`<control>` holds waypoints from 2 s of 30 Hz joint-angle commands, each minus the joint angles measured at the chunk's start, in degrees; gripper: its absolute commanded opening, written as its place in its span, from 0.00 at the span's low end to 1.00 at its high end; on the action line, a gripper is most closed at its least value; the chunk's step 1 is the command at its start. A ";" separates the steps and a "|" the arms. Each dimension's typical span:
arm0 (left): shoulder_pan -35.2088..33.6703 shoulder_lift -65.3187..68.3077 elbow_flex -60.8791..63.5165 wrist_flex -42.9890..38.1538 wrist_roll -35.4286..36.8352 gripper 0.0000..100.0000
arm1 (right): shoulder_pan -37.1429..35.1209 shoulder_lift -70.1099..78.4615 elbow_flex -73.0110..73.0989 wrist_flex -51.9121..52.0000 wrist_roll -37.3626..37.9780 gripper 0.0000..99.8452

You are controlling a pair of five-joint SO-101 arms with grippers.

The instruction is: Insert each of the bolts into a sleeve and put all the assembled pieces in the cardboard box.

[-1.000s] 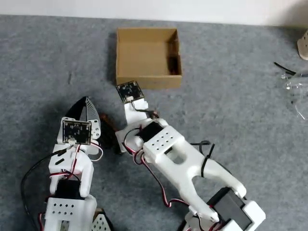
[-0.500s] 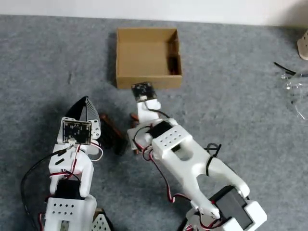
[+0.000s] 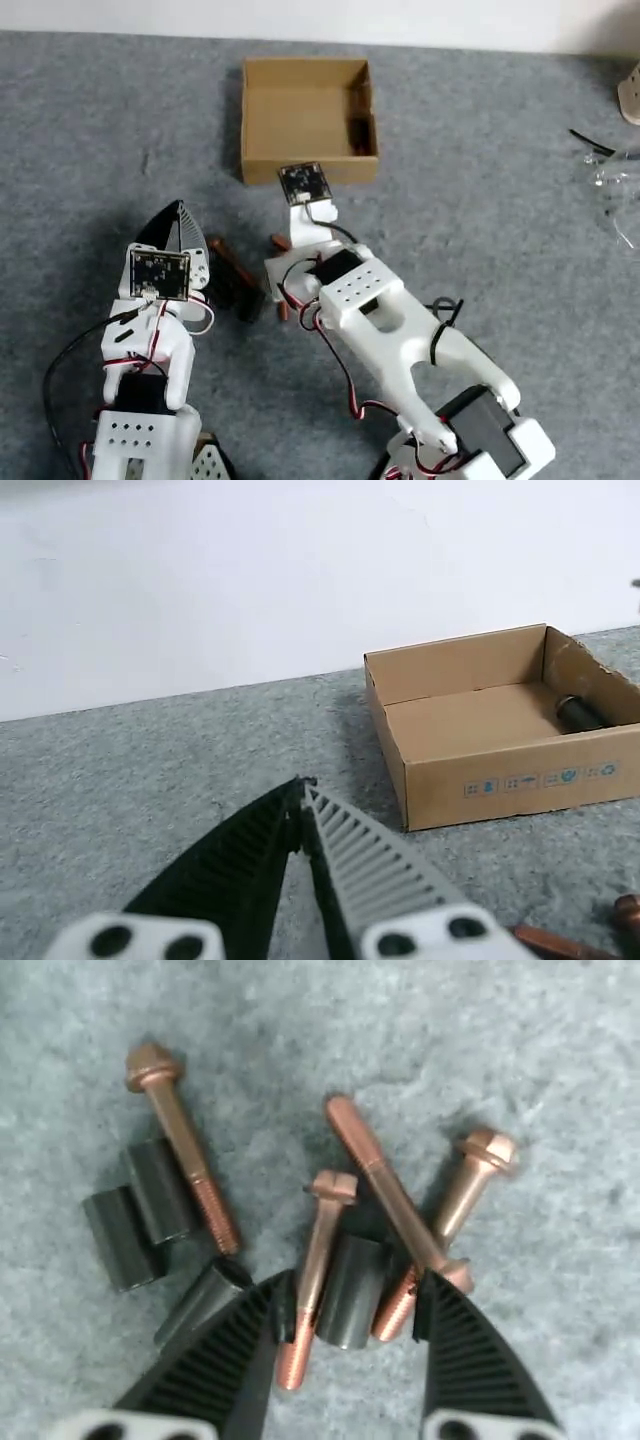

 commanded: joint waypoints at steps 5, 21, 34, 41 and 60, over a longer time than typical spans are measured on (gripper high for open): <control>0.84 -0.13 1.01 -1.41 0.44 0.01 | -0.40 -2.24 -0.22 -1.89 0.88 0.17; 0.57 -0.13 0.92 -1.32 0.44 0.01 | -1.01 8.48 -2.51 -1.80 3.60 0.17; 0.75 -0.13 0.84 -1.23 0.53 0.01 | -0.75 9.10 -3.38 -1.71 3.96 0.17; 0.66 -0.13 0.84 -1.23 0.53 0.01 | -0.66 9.01 -6.02 -1.63 5.36 0.17; 0.57 -0.13 0.66 -1.23 0.53 0.01 | -1.19 8.57 -7.87 2.15 7.74 0.17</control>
